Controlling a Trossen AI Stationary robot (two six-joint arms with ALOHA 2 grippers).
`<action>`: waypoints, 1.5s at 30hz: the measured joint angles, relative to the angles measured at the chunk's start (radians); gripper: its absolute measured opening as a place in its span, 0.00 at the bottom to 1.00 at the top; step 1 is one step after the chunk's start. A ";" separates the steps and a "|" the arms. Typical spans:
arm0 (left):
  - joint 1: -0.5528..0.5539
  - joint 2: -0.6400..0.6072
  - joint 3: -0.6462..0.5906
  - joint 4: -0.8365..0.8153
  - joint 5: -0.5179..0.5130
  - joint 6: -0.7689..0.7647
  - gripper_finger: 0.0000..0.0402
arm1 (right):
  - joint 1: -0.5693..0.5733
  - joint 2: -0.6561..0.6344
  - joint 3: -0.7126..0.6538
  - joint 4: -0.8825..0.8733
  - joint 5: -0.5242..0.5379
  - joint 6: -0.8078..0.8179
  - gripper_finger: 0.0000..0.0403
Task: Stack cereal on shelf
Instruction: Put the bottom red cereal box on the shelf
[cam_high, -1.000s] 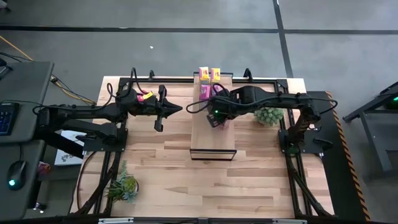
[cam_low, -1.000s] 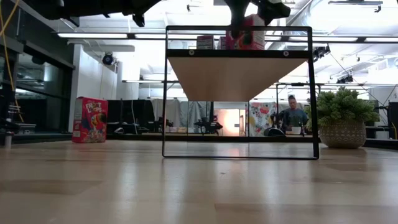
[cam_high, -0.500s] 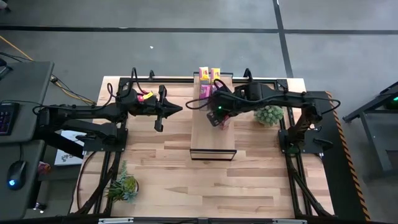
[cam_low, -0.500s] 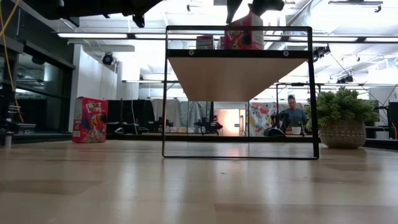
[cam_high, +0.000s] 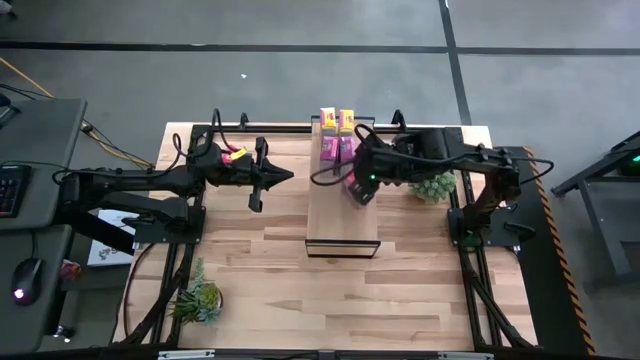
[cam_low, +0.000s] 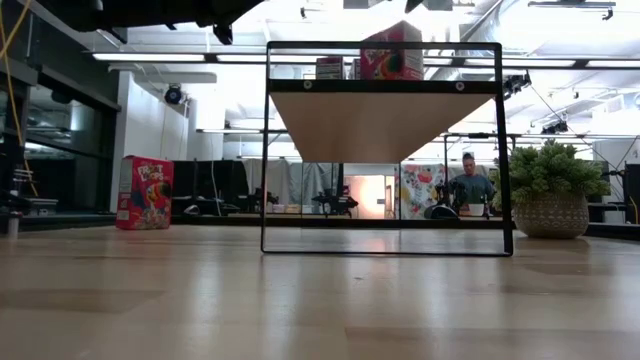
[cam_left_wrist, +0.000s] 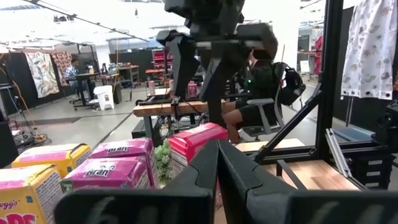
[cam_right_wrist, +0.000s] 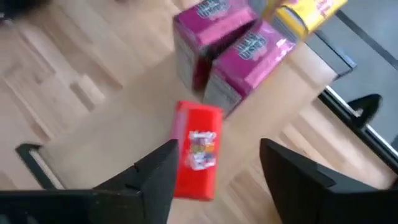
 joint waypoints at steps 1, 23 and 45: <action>0.000 0.000 0.000 -0.004 0.000 0.000 0.00 | 0.007 -0.009 -0.013 0.015 0.008 -0.007 0.53; 0.000 0.000 0.000 -0.018 0.000 -0.015 0.00 | 0.036 -0.483 -0.740 0.191 0.161 0.311 0.00; 0.000 0.000 0.000 -0.017 0.000 -0.008 0.00 | 0.084 -0.574 -1.307 1.146 0.076 0.039 0.00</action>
